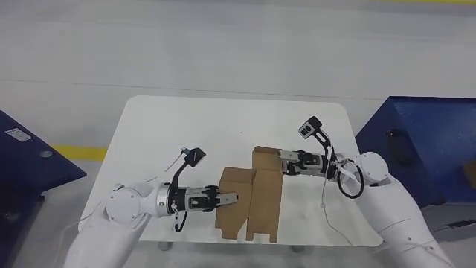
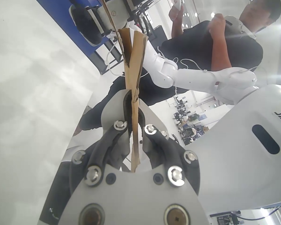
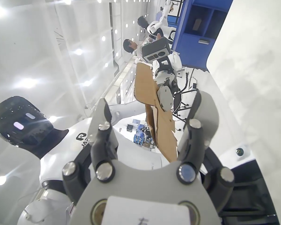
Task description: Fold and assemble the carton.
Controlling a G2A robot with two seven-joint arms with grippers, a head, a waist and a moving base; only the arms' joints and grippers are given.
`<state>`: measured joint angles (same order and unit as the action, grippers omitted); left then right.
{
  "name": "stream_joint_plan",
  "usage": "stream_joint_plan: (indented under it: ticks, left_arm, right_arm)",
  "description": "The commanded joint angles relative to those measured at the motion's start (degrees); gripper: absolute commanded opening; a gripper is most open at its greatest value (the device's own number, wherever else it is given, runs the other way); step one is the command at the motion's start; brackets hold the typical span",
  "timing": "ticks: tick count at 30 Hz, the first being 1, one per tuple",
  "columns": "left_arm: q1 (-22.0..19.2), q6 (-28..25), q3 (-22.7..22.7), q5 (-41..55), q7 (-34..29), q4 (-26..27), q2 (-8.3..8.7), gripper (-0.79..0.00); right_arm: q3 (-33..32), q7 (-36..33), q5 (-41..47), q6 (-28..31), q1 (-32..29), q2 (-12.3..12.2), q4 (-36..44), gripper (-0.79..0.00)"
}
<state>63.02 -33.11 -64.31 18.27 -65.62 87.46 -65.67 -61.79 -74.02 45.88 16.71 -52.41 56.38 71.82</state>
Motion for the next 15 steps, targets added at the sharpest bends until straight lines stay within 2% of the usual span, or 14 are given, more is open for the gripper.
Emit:
stream_joint_plan:
  ticks: [1,5,6,8,15]
  left_arm:
    - [-0.02,0.13,0.02,-0.02,0.17,-0.10,0.07,-0.785]
    - [-0.01,0.28,0.09,0.09,0.47,-0.27,0.19,-0.785]
    - [0.00,0.30,0.09,0.12,0.63,-0.27,0.22,-0.628]
    - [0.04,0.44,0.12,0.22,0.86,-0.30,0.27,0.000]
    - [-0.24,-0.29,-0.92,0.90,3.06,-1.31,0.48,0.000]
  right_arm:
    - [0.31,-0.07,-1.09,0.25,0.28,0.15,-0.01,-0.785]
    - [0.57,-0.02,-1.97,0.44,0.29,0.40,0.16,-0.785]
    - [0.53,0.02,-2.15,0.56,0.25,0.44,0.25,-0.785]
    - [0.20,0.49,-3.12,1.39,0.21,0.44,0.30,-0.785]
    - [-3.41,5.12,-6.40,6.24,-0.96,0.01,-0.11,-0.785]
